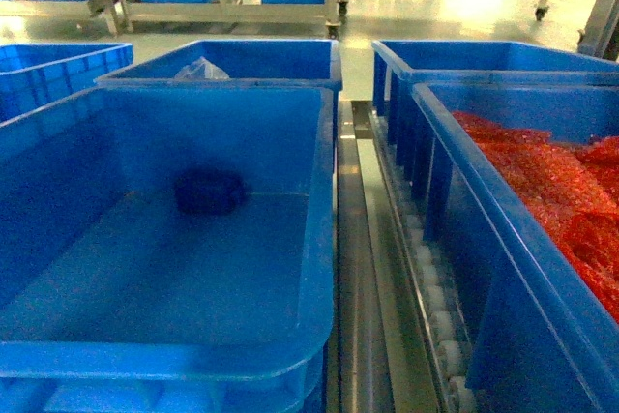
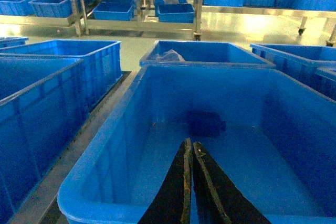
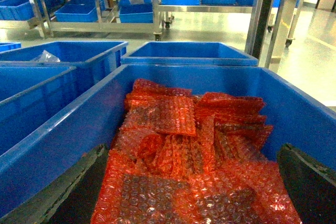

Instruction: Pick blue part to blue bin on bottom shelf

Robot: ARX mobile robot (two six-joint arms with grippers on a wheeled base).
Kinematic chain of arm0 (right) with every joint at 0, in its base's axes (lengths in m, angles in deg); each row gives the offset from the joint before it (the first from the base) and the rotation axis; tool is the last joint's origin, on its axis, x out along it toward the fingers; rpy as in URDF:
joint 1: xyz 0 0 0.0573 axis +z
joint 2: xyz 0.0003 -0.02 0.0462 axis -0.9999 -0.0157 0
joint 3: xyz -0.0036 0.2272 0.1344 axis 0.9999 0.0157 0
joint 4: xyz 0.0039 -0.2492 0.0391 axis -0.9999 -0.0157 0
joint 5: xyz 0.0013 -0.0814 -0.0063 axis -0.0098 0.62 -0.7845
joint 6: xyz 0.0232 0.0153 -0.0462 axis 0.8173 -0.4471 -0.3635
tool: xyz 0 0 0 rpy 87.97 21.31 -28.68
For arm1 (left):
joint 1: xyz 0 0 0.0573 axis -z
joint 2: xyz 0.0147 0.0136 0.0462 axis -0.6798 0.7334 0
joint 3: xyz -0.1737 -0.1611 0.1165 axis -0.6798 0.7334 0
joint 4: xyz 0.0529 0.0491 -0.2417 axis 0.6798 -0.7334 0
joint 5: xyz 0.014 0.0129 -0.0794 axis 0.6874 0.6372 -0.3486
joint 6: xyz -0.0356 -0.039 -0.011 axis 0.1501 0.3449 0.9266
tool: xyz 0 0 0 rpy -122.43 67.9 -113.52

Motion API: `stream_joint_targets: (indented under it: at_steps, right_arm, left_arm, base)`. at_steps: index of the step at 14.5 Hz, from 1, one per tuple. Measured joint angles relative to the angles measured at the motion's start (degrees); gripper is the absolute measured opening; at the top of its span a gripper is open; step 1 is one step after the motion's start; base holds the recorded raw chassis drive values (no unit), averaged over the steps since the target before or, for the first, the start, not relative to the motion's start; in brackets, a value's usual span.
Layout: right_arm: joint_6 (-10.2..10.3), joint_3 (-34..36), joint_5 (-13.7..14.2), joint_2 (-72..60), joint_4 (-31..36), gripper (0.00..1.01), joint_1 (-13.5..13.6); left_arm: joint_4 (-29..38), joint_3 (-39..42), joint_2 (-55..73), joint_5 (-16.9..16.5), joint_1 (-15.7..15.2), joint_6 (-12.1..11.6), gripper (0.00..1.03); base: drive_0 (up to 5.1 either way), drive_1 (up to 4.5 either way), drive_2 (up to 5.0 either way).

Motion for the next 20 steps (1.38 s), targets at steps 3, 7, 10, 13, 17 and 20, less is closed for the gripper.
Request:
stream_joint_targets:
  at_steps: [3, 7, 10, 13, 17, 20]
  right_arm:
    - [-0.02, 0.00, 0.00, 0.00, 0.02, 0.98, 0.00]
    - [-0.02, 0.00, 0.00, 0.00, 0.02, 0.98, 0.00]
    - [0.00, 0.00, 0.00, 0.00, 0.02, 0.98, 0.00]
    - [-0.02, 0.00, 0.00, 0.00, 0.02, 0.98, 0.00]
    - [0.00, 0.00, 0.00, 0.00, 0.02, 0.98, 0.00]
    - [-0.02, 0.00, 0.00, 0.00, 0.02, 0.98, 0.00]
  left_arm:
    - [0.00, 0.00, 0.00, 0.00, 0.00, 0.02, 0.26]
    - [0.00, 0.00, 0.00, 0.00, 0.00, 0.00, 0.77]
    - [0.00, 0.00, 0.00, 0.00, 0.00, -0.02, 0.97]
    - [0.00, 0.00, 0.00, 0.00, 0.00, -0.04, 0.98]
    - [0.00, 0.00, 0.00, 0.00, 0.00, -0.04, 0.98]
    - [0.00, 0.00, 0.00, 0.00, 0.00, -0.04, 0.98]
  base:
    - [0.0, 0.00, 0.0]
    - [0.0, 0.00, 0.0]
    - [0.0, 0.00, 0.0]
    - [0.0, 0.00, 0.0]
    - [0.0, 0.00, 0.0]
    - [0.0, 0.00, 0.0]
